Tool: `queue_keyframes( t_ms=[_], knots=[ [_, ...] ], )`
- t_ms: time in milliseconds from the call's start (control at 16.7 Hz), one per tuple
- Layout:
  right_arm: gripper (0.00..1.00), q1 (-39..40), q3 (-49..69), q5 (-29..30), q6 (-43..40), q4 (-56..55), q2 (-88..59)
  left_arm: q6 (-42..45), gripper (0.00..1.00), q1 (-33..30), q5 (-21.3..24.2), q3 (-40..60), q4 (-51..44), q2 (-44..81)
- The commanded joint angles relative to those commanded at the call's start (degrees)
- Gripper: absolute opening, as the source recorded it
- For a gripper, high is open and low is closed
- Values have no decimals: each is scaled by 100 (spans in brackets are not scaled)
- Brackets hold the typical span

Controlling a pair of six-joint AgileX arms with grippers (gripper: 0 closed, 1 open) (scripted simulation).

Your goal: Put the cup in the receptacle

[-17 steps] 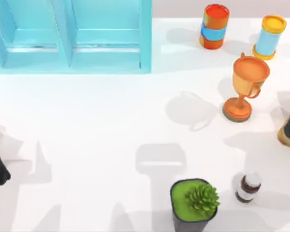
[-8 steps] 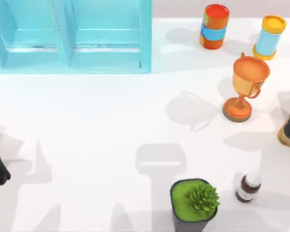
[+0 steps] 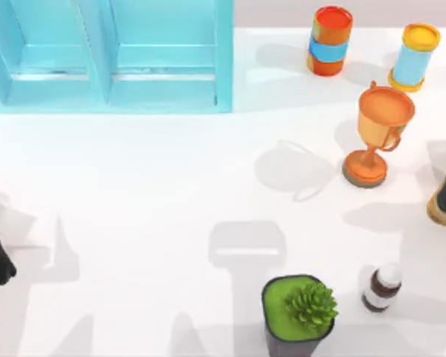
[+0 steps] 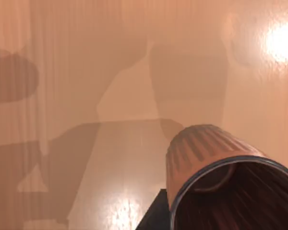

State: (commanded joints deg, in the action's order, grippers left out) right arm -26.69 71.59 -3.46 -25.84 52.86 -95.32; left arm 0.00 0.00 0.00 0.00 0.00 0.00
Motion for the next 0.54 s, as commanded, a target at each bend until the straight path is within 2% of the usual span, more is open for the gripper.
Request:
queue_keyframes(
  t_ms=[180,540],
  knots=[
    [98,0,0,0,0,0,0,0,100,0,0,0,0,0],
    [100,0,0,0,0,0,0,0,100,0,0,0,0,0]
  ],
)
